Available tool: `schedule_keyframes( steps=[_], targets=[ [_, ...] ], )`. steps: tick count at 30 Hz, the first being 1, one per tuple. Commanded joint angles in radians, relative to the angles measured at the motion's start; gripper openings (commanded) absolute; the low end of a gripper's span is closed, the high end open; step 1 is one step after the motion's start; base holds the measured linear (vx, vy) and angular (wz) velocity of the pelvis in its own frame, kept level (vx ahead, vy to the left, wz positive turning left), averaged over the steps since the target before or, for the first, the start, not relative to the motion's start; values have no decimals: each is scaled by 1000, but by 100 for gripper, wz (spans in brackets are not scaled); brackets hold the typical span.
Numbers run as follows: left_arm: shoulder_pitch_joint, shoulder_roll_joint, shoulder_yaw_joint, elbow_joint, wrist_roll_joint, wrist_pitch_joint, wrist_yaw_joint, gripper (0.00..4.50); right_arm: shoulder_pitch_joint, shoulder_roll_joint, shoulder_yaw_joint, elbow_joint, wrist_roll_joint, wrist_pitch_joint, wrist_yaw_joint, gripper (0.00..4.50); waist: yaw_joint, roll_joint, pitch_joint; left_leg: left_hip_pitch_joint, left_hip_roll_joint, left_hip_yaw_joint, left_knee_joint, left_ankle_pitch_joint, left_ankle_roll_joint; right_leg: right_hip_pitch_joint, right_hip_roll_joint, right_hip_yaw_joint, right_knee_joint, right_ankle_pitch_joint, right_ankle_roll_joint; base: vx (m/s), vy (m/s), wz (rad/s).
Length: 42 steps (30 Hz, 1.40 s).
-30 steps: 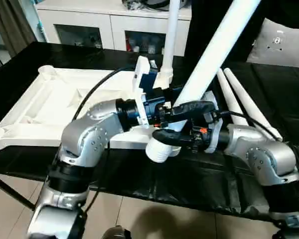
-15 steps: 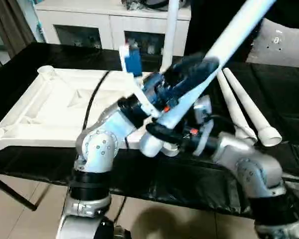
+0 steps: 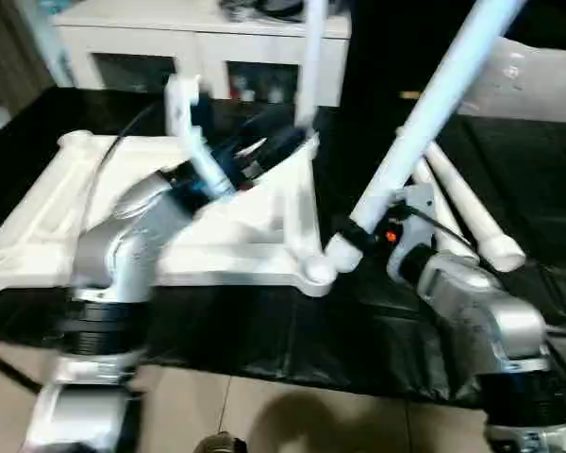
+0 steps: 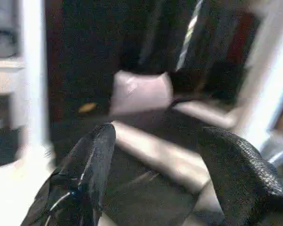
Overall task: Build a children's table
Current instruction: Pick table leg, then insert table leg to table base
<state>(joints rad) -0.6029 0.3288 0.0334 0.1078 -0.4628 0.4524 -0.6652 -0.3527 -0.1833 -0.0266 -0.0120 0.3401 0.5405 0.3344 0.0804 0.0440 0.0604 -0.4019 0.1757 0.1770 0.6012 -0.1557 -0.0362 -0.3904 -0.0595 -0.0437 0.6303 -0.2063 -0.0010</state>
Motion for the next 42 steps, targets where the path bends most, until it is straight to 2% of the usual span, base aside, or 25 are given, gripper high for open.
schedule_keyframes(
  steps=[1, 2, 3, 4, 5, 6, 7, 8, 11, 13, 14, 16, 18, 19, 21, 23, 25, 28, 30, 33, 35, 36, 38, 40, 42],
  targets=[
    [16, 45, -59, 41, 90, -51, -27, 325, -12, 4, -15, -21, 2, -43, 9, 189, -2, 5, -79, 31, 41, -22, -68, -205, -44, 36, -71, 42, -79, -142, -140, 0, 0, 0],
    [22, 66, -79, 59, 117, -67, -45, 325, -11, 1, -16, -27, 14, -51, 32, 189, -2, 3, -77, 30, 42, -21, -69, -211, -42, 37, -70, 42, -77, -143, -142, 0, 0, 0],
    [27, 83, -93, 77, 134, -80, -68, 325, -10, -11, -12, -38, 23, -13, 38, 189, -2, 0, -77, 31, 42, -21, -70, -214, -39, 36, -69, 43, -80, -147, -142, 0, 0, 0],
    [30, 93, -101, 89, 144, -88, -82, 325, -10, -19, -10, -47, 27, 16, 38, 189, -2, 4, -76, 33, 43, -22, -72, -219, -38, 35, -69, 43, -78, -154, -142, 0, 0, 0],
    [41, 138, -151, 127, 194, -129, -135, 325, 5, -41, 9, -68, 43, 85, 62, 189, 1, 4, -74, 37, 43, -23, -74, -230, -39, 34, -69, 43, -82, -167, -145, 0, 0, 0],
    [44, 161, -177, 147, 218, -148, -161, 325, 14, -54, 26, -72, 39, 97, 78, 189, 1, 5, -74, 36, 44, -22, -74, -231, -43, 34, -69, 44, -79, -167, -144, 0, 0, 0],
    [45, 163, -179, 149, 220, -150, -163, 325, 15, -55, 27, -73, 38, 98, 79, 189, 2, 6, -73, 36, 44, -23, -76, -237, -45, 33, -69, 44, -80, -172, -142, 0, 0, 0],
    [48, 187, -210, 173, 252, -175, -192, 325, 27, -67, 44, -73, 25, 77, 100, 189, 3, 1, -73, 37, 46, -22, -76, -248, -49, 31, -72, 45, -81, -182, -141, 0, 0, 0],
    [59, 229, -269, 221, 312, -228, -255, 325, 34, -64, 40, -42, -8, 14, 86, 189, 4, 6, -72, 37, 47, -23, -78, -270, -60, 27, -78, 47, -81, -216, -148, 0, 0, 0],
    [64, 238, -286, 233, 326, -247, -274, 325, 35, -61, 35, -40, 1, 18, 89, 189, 3, 6, -72, 38, 47, -23, -79, -282, -66, 27, -79, 47, -83, -219, -154, 0, 0, 0],
    [70, 246, -316, 260, 344, -278, -310, 325, 36, -49, 24, -35, 0, -5, 80, 189, 4, 11, -74, 40, 47, -24, -78, -296, -68, 25, -80, 47, -83, -219, -159, 0, 0, 0],
    [71, 246, -324, 268, 348, -285, -321, 325, 36, -43, 20, -33, -3, -21, 74, 189, 3, 8, -75, 38, 47, -23, -78, -296, -70, 27, -80, 47, -80, -203, -167, 0, 0, 0],
    [65, 233, -325, 290, 347, -302, -336, 325, 34, -36, 11, -37, 9, 7, 61, 189, 4, 9, -74, 38, 47, -23, -78, -291, -67, 27, -80, 46, -79, -190, -177, 0, 0, 0],
    [56, 228, -332, 313, 356, -324, -347, 296, 35, -43, 18, -38, 6, 13, 66, 189, 5, 7, -75, 38, 47, -23, -78, -288, -66, 28, -80, 46, -78, -186, -180, 0, 0, 0],
    [31, 228, -365, 369, 386, -376, -392, 289, 46, -58, 35, -36, 13, 3, 113, 189, 8, 5, -75, 38, 47, -22, -77, -283, -58, 30, -81, 47, -80, -186, -175, 0, 0, 0],
    [25, 228, -372, 380, 391, -385, -405, 283, 49, -60, 36, -37, 15, 4, 120, 189, 8, 5, -75, 36, 48, -22, -78, -272, -57, 31, -82, 47, -77, -173, -179, 0, 0, 0],
    [7, 217, -374, 420, 405, -422, -409, 249, 54, -67, 44, -35, 9, -2, 133, 189, 8, 5, -75, 36, 48, -21, -76, -275, -54, 31, -83, 47, -78, -172, -185, 0, 0, 0],
    [-30, 178, -371, 491, 405, -466, -421, 246, 63, -74, 51, -28, 1, -30, 150, 189, 10, 5, -76, 37, 48, -21, -75, -267, -51, 31, -85, 47, -78, -168, -192, 0, 0, 0],
    [-50, 155, -374, 534, 406, -497, -440, 210, 67, -87, 62, -27, -10, -39, 162, 189, 10, 6, -76, 34, 48, -23, -75, -265, -49, 35, -86, 46, -78, -157, -199, 0, 0, 0],
    [-83, 129, -381, 600, 421, -531, -458, 195, 72, -99, 63, -25, -20, -55, 178, 189, 10, 5, -76, 34, 48, -21, -73, -265, -44, 36, -86, 47, -78, -153, -202, 0, 0, 0],
    [-105, 116, -389, 644, 434, -549, -468, 167, 74, -104, 56, -25, -16, -54, 184, 189, 10, 5, -76, 35, 48, -22, -72, -265, -39, 37, -87, 47, -80, -158, -203, 0, 0, 0],
    [-120, 108, -393, 679, 443, -563, -474, 162, 77, -106, 52, -28, -12, -52, 188, 189, 10, 9, -76, 34, 47, -22, -72, -264, -38, 37, -86, 46, -81, -158, -205, 0, 0, 0],
    [-144, 94, -394, 734, 455, -584, -482, 157, 83, -108, 47, -35, -4, -47, 195, 189, 10, 7, -76, 35, 47, -21, -72, -270, -36, 37, -86, 46, -81, -158, -211, 0, 0, 0],
    [-151, 91, -394, 747, 458, -590, -483, 125, 85, -109, 46, -37, -3, -47, 195, 189, 10, 6, -77, 35, 48, -23, -72, -270, -32, 39, -88, 46, -81, -158, -215, 0, 0, 0],
    [-165, 84, -397, 779, 463, -594, -512, 120, 93, -111, 48, -48, 3, -46, 196, 189, 10, 17, -76, 36, 49, -24, -72, -279, -33, 37, -88, 45, -80, -159, -221, 0, 0, 0]
  ],
)
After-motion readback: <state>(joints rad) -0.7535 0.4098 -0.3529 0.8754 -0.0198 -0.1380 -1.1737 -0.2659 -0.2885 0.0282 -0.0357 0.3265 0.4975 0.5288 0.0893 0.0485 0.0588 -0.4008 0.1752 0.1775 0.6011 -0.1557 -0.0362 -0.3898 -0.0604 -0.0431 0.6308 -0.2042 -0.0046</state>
